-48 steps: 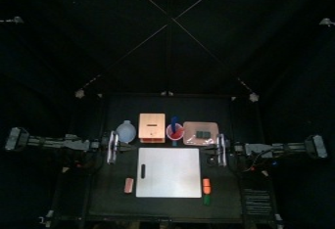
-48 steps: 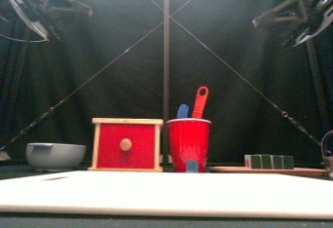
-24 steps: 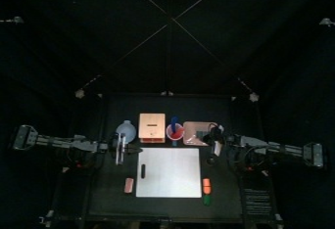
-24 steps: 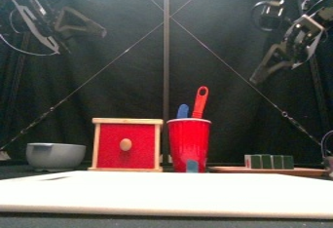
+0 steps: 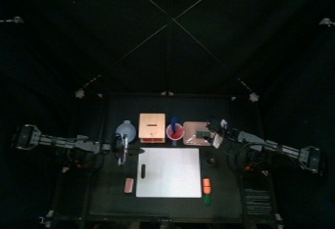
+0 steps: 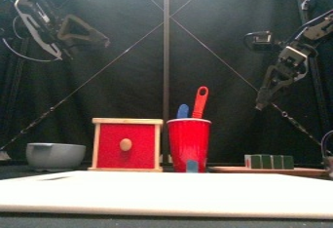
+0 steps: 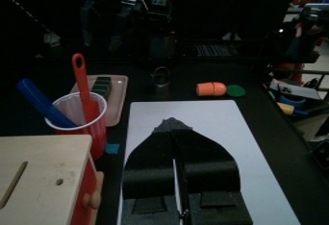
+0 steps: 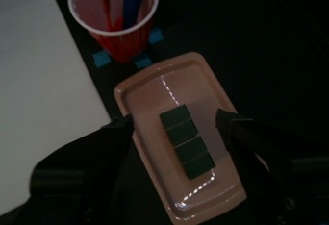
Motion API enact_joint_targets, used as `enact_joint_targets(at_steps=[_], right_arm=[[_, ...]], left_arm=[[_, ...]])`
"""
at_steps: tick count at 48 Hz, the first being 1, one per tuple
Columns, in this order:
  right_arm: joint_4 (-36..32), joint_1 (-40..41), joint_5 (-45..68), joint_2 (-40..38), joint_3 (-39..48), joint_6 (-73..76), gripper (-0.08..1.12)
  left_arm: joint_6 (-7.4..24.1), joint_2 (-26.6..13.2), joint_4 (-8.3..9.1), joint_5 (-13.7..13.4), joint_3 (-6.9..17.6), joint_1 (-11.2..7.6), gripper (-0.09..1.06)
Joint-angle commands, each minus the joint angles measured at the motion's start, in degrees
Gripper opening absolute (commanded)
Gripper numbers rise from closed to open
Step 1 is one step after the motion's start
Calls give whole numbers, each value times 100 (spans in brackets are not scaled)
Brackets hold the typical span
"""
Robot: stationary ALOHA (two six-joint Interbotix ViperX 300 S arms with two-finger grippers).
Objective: Place sushi on board then cut the sushi with the knife then place the pieces on the plate
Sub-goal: Place the sushi on the board
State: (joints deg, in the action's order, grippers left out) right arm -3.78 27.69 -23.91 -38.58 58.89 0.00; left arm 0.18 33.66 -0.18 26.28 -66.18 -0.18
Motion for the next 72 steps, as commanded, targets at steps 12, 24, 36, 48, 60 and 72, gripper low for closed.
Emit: enact_joint_targets(at_steps=[12,24,36,48,60,72], right_arm=[[-88,176,-387,747,-343,-659,99],[325,563,-387,1354,-439,-1705,99],[1116,756,-220,1951,-483,-2707,99],[1336,870,97,2540,-501,-2971,99],[1301,896,396,2944,-519,-2936,98],[1345,879,378,2971,-527,-2892,70]], left_arm=[[9,-9,-9,53,123,53,-2],[-9,-9,-9,53,79,53,-2],[-9,-9,-9,35,62,70,-2],[0,-9,-9,26,62,114,-2],[-18,-9,-9,18,53,114,-2],[-9,-9,-62,18,44,114,-2]])
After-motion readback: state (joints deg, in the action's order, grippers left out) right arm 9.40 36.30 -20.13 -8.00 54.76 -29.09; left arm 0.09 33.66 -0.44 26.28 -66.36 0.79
